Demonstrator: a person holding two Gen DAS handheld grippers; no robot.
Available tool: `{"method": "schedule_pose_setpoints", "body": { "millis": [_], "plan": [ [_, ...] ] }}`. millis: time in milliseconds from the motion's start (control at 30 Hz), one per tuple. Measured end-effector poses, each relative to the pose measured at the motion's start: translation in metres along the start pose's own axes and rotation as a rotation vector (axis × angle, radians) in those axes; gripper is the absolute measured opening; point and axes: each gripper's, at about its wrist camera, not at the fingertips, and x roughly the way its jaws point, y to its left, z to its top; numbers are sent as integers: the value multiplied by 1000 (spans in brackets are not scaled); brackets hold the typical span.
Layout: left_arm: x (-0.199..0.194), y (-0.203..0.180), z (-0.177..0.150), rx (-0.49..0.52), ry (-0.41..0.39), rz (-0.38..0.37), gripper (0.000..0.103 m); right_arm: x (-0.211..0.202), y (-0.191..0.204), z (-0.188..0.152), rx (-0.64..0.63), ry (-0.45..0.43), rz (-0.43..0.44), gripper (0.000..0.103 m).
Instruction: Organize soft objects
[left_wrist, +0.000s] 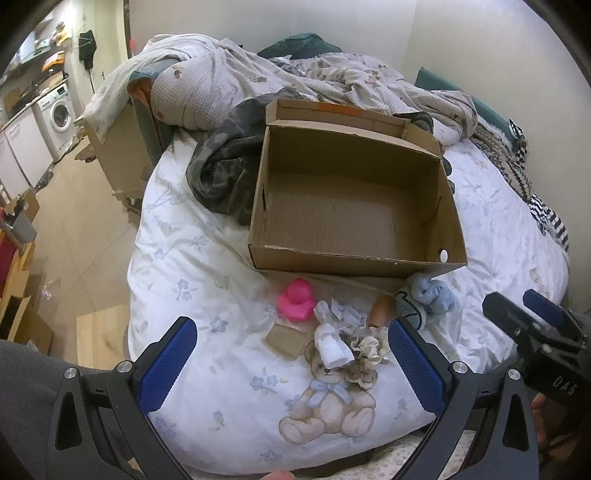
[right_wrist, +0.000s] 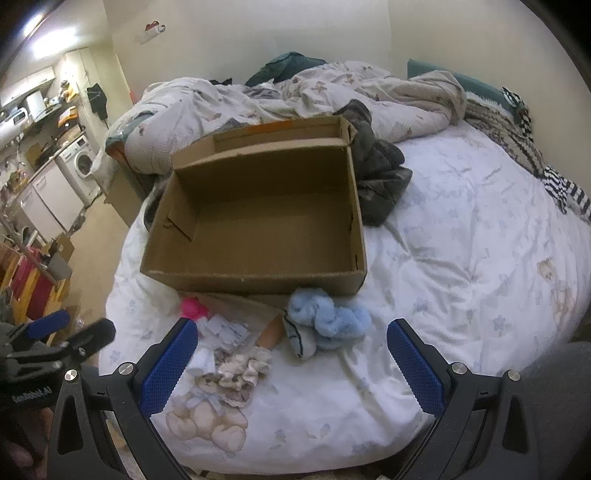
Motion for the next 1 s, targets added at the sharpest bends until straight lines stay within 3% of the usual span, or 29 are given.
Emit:
{"method": "schedule_pose_setpoints", "body": {
  "millis": [467, 800, 1000],
  "plan": [
    [9, -2, 49, 27, 58, 43, 103, 16, -15, 50, 65, 70, 96, 103],
    [67, 21, 73, -20, 241, 93, 103, 74, -18, 72, -6, 265, 79, 103],
    [96, 34, 71, -55, 283, 123, 103, 101, -32, 72, 5, 308, 84, 103]
  ]
}}
